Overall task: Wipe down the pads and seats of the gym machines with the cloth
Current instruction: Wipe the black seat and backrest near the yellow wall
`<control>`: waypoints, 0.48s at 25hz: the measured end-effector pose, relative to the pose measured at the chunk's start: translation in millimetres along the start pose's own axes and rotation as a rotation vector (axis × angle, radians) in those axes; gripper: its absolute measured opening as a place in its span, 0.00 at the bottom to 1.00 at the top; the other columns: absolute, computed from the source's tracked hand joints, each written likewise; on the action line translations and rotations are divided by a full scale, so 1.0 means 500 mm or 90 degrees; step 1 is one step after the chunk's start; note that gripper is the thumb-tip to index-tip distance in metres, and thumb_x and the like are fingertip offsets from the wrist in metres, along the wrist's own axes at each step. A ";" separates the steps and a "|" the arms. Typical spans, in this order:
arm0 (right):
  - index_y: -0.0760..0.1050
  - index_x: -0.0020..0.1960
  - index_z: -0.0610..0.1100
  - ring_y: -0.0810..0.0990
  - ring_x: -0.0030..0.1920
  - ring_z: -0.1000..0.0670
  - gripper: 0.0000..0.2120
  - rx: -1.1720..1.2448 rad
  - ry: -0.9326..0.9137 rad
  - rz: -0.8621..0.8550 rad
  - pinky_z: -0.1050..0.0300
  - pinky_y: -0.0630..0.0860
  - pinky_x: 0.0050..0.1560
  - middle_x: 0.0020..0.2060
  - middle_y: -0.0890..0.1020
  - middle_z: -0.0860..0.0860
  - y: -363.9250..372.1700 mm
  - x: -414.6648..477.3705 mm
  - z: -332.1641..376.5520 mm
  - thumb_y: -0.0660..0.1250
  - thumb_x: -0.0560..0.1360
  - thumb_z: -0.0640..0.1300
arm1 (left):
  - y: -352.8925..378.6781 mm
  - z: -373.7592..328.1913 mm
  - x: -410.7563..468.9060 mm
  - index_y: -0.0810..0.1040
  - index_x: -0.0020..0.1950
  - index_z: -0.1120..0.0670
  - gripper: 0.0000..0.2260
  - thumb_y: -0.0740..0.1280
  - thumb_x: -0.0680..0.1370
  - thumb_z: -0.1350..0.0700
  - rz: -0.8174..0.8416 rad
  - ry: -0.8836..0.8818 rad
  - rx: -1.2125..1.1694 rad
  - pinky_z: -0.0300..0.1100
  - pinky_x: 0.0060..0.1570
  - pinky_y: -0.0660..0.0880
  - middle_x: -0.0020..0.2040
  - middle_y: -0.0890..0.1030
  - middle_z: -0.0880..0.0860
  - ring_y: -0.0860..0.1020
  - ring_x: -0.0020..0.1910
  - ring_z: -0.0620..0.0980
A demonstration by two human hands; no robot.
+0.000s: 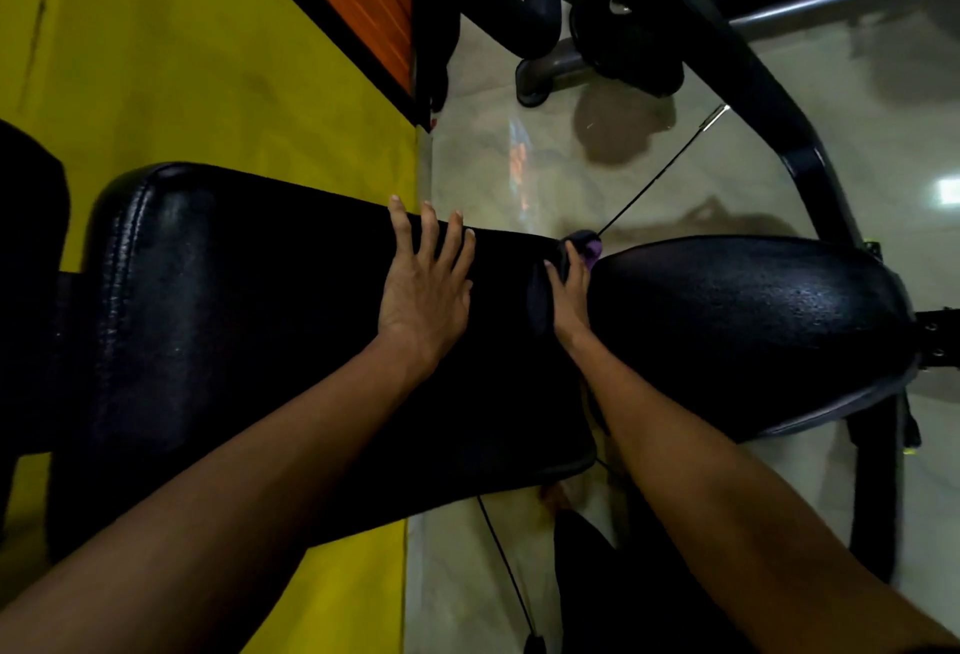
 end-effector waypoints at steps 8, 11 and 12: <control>0.68 0.76 0.53 0.52 0.79 0.56 0.25 -0.090 -0.256 0.098 0.60 0.52 0.77 0.80 0.58 0.48 0.075 -0.165 0.109 0.64 0.80 0.52 | 0.011 -0.023 0.019 0.46 0.82 0.58 0.29 0.44 0.84 0.43 -0.017 -0.004 -0.009 0.76 0.70 0.45 0.82 0.51 0.60 0.54 0.77 0.68; 0.75 0.70 0.49 0.68 0.74 0.44 0.22 -0.183 -0.317 0.107 0.42 0.63 0.76 0.71 0.72 0.44 0.062 -0.076 0.173 0.63 0.78 0.54 | 0.009 -0.021 0.022 0.47 0.82 0.58 0.30 0.44 0.84 0.43 -0.013 -0.005 -0.003 0.76 0.70 0.45 0.81 0.52 0.60 0.54 0.76 0.68; 0.78 0.66 0.49 0.74 0.69 0.45 0.21 -0.203 -0.345 0.126 0.42 0.68 0.71 0.66 0.77 0.47 0.063 -0.057 0.201 0.62 0.77 0.54 | 0.007 -0.022 0.020 0.46 0.82 0.58 0.30 0.44 0.84 0.43 -0.013 -0.002 -0.001 0.76 0.70 0.45 0.81 0.52 0.60 0.54 0.76 0.68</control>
Point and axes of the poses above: each hand's wrist, its own x-axis towards the middle knuckle, its own y-axis out of the palm, z = x × y, the point moved 9 cm from there along x, towards the middle knuckle
